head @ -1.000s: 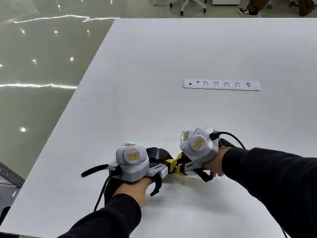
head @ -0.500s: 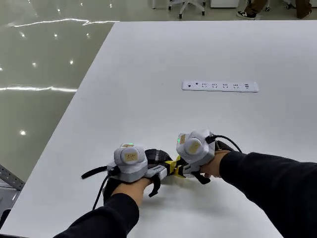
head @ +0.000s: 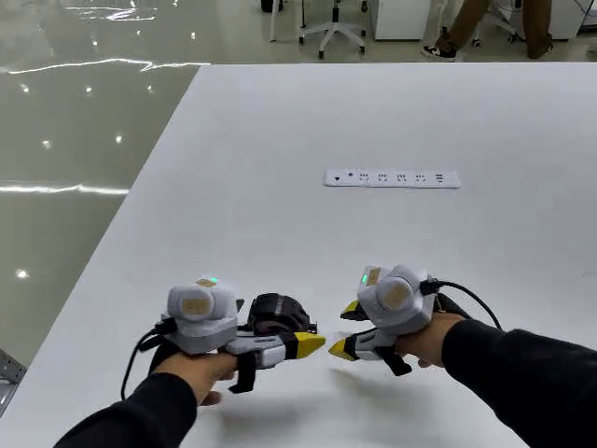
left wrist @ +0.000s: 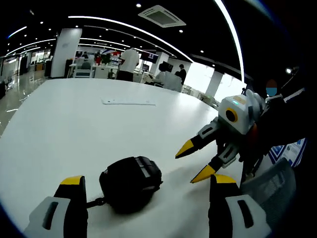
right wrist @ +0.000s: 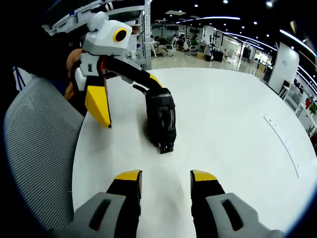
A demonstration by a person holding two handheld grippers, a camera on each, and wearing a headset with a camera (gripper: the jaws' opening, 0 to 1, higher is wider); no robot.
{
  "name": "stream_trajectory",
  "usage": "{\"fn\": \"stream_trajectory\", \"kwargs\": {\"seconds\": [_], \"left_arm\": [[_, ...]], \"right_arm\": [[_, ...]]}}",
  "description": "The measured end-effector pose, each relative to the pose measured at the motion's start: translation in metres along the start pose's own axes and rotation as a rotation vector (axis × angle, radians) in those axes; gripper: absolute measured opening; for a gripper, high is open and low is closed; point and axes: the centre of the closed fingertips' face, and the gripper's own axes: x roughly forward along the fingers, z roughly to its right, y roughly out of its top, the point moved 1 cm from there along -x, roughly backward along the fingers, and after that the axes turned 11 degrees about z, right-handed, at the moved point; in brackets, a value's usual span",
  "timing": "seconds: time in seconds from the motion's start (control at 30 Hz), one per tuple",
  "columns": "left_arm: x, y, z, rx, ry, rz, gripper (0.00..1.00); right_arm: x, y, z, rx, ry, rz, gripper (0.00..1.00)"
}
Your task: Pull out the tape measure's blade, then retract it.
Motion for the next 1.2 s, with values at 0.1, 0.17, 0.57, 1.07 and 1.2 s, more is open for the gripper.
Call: {"fn": "stream_trajectory", "kwargs": {"seconds": [0.1,0.17,0.57,1.07,1.2], "left_arm": [[-0.016,0.007,-0.009,-0.012,0.004,0.014,1.0],[-0.031,0.01,-0.009,-0.012,-0.019,0.012,0.96],[-0.09,0.009,-0.047,0.099,0.073,0.074,1.0],[-0.128,0.006,-0.043,0.173,0.073,0.059,1.0],[-0.129,0.011,-0.048,0.13,0.089,0.083,1.0]], "right_arm": [[-0.03,-0.004,0.002,0.049,-0.069,0.057,0.41],[-0.052,-0.013,-0.001,0.073,-0.1,0.071,0.44],[-0.148,-0.048,0.005,0.146,-0.285,0.153,0.62],[-0.214,-0.092,-0.002,0.202,-0.421,0.154,0.92],[-0.217,-0.094,-0.007,0.228,-0.412,0.167,1.0]]}}
